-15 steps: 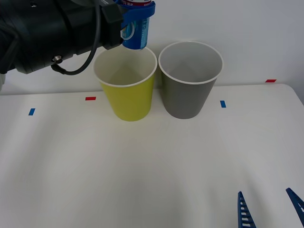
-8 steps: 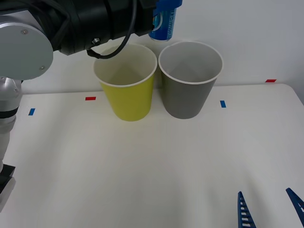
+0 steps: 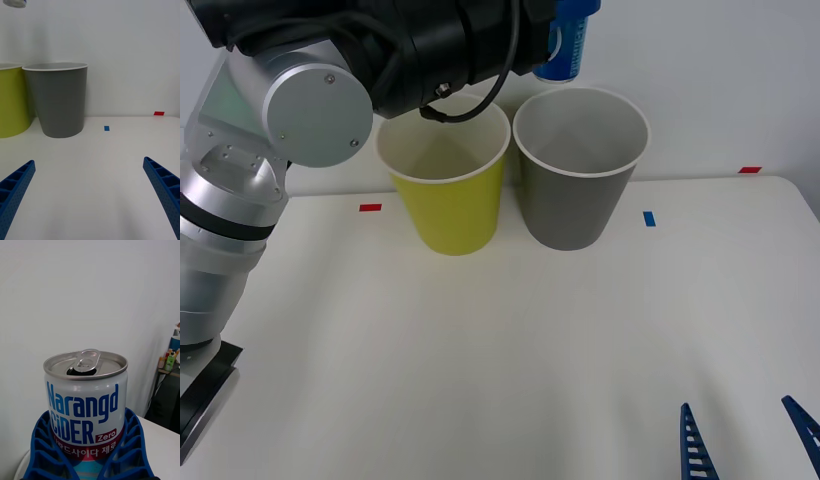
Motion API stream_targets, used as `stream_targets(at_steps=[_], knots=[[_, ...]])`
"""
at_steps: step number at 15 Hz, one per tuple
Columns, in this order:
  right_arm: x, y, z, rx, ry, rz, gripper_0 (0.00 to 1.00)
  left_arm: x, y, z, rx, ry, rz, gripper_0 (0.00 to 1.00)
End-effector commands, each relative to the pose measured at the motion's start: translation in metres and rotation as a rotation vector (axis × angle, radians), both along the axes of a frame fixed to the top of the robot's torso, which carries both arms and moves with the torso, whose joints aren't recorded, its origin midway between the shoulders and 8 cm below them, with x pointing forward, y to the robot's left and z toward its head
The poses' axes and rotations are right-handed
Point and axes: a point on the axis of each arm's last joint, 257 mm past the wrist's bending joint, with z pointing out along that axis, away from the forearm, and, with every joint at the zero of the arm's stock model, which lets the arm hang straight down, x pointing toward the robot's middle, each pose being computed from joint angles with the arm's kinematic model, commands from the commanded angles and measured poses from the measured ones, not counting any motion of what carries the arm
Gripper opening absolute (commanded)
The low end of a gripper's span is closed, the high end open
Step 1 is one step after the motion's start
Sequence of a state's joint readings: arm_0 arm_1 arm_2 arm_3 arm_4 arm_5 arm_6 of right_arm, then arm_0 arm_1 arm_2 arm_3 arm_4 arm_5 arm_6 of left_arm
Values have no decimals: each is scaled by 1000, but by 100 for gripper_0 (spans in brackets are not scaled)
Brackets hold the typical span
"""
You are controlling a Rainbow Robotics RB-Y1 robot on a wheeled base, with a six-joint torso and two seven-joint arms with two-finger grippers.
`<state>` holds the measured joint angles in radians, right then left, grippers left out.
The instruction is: Put cans in the gray bin and PET bottles in the light green bin.
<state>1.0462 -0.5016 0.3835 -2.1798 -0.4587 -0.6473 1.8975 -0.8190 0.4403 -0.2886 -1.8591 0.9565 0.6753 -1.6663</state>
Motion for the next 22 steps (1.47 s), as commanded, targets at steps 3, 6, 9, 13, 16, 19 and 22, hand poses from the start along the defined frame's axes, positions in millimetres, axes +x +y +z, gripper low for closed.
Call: stream_targets(at_steps=[3,6,9,13,16,19,22], knots=[[0,0,0,0,0,0,100,20,-12,-13,-20,-72,49,0],[0,0,0,0,0,0,100,31,-18,-21,-34,-93,77,0],[0,0,0,0,0,0,100,42,-30,-34,-84,-130,93,0],[0,0,0,0,0,0,100,49,-38,-42,-116,-111,101,0],[0,0,0,0,0,0,100,59,-34,-50,-135,-139,127,0],[0,0,0,0,0,0,100,61,-37,-54,-126,-142,134,0],[0,0,0,0,0,0,100,60,-41,-52,-131,-159,135,0]])
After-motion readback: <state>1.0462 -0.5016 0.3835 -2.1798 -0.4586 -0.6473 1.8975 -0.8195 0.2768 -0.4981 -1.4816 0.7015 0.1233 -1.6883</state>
